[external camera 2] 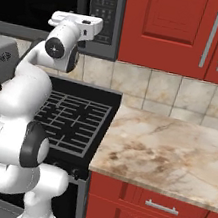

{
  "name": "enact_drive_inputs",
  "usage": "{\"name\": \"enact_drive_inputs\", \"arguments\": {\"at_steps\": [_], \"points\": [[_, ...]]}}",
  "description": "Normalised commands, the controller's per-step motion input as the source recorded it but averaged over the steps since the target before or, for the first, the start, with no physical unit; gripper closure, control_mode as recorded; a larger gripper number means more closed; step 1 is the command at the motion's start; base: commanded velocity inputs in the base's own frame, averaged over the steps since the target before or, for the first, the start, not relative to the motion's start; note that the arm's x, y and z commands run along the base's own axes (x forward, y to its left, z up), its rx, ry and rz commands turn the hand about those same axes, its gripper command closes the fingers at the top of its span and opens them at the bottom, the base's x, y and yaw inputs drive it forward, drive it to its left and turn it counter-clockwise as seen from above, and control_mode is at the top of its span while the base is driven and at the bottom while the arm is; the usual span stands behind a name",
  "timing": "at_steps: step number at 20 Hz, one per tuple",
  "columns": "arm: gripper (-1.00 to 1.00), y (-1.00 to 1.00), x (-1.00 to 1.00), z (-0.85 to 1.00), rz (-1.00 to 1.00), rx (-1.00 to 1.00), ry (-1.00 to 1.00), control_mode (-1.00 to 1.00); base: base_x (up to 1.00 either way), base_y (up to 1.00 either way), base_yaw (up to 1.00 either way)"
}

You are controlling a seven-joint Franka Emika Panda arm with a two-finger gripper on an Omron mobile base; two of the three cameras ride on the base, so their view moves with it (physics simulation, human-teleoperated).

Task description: The microwave is finished heating the shrimp and broccoli. Take the bowl containing the food and place it on the dining counter.

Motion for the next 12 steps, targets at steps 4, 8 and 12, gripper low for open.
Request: {"name": "enact_drive_inputs", "arguments": {"at_steps": [4,8,12], "points": [[1.0,0.0,0.38,0.0,0.0,0.0,0.02,-1.0,0.0,0.0,0.0],[1.0,0.0,0.04,0.0,0.0,0.0,0.0,-1.0,0.0,0.0,0.0],[1.0,0.0,-0.01,0.0,0.0,0.0,0.0,-1.0,0.0,0.0,0.0]]}}
